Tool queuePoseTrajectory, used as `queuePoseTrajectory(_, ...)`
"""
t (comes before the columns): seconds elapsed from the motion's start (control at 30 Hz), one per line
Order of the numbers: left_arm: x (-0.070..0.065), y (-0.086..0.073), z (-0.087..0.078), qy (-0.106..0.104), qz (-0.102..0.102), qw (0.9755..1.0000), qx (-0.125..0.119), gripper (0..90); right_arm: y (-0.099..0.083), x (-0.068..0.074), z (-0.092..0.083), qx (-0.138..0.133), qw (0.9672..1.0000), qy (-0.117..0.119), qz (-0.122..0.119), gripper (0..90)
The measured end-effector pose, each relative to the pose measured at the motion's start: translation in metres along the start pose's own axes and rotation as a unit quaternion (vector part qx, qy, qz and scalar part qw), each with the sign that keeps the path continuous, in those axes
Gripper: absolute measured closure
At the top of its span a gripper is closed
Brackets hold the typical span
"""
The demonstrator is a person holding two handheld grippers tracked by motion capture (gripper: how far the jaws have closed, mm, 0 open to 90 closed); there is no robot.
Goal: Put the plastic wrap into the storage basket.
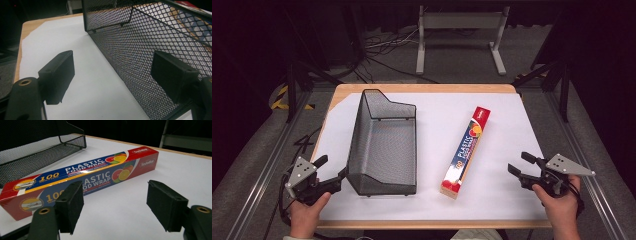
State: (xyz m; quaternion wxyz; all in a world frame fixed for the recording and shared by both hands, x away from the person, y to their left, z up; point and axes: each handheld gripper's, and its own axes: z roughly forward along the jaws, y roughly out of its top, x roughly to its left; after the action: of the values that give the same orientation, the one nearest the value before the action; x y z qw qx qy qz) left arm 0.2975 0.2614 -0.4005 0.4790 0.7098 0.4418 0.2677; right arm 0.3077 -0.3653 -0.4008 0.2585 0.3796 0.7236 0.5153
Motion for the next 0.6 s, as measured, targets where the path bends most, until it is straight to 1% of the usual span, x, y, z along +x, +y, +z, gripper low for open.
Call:
queuePoseTrajectory(0.07, 0.000, 0.000, 0.000, 0.002, -0.002, 1.0000, -0.001, 20.3, 0.002, 0.001, 0.000, 0.000, 1.0000, 0.003, -0.001, 31.9)
queuePoseTrajectory(0.13, -0.001, 0.000, 0.000, 0.001, -0.003, 1.0000, 0.000, 20.3, 0.003, 0.003, -0.001, -0.002, 0.9999, 0.011, -0.001, 34.1)
queuePoseTrajectory(0.3, -0.002, 0.001, 0.001, 0.001, 0.004, 1.0000, 0.000, 20.3, 0.006, 0.003, -0.003, -0.009, 0.9997, 0.023, 0.000, 39.0)
queuePoseTrajectory(0.37, -0.002, 0.000, 0.001, 0.001, 0.004, 1.0000, 0.001, 20.3, 0.007, 0.004, -0.003, -0.008, 0.9997, 0.023, -0.001, 40.0)
queuePoseTrajectory(0.43, -0.002, 0.000, 0.001, 0.002, 0.002, 1.0000, 0.000, 20.3, 0.008, 0.006, -0.003, -0.007, 0.9997, 0.024, -0.002, 43.8)
queuePoseTrajectory(0.47, -0.002, 0.000, 0.001, 0.002, 0.001, 1.0000, -0.001, 20.2, 0.010, 0.008, -0.003, -0.005, 0.9996, 0.028, -0.002, 45.8)
queuePoseTrajectory(0.53, -0.002, 0.000, 0.000, 0.003, 0.002, 1.0000, 0.001, 20.3, 0.013, 0.011, -0.002, -0.008, 0.9990, 0.045, -0.001, 50.1)
queuePoseTrajectory(0.6, -0.002, 0.000, 0.000, 0.003, 0.003, 1.0000, 0.003, 20.3, 0.018, 0.017, 0.001, -0.006, 0.9984, 0.055, -0.006, 52.0)
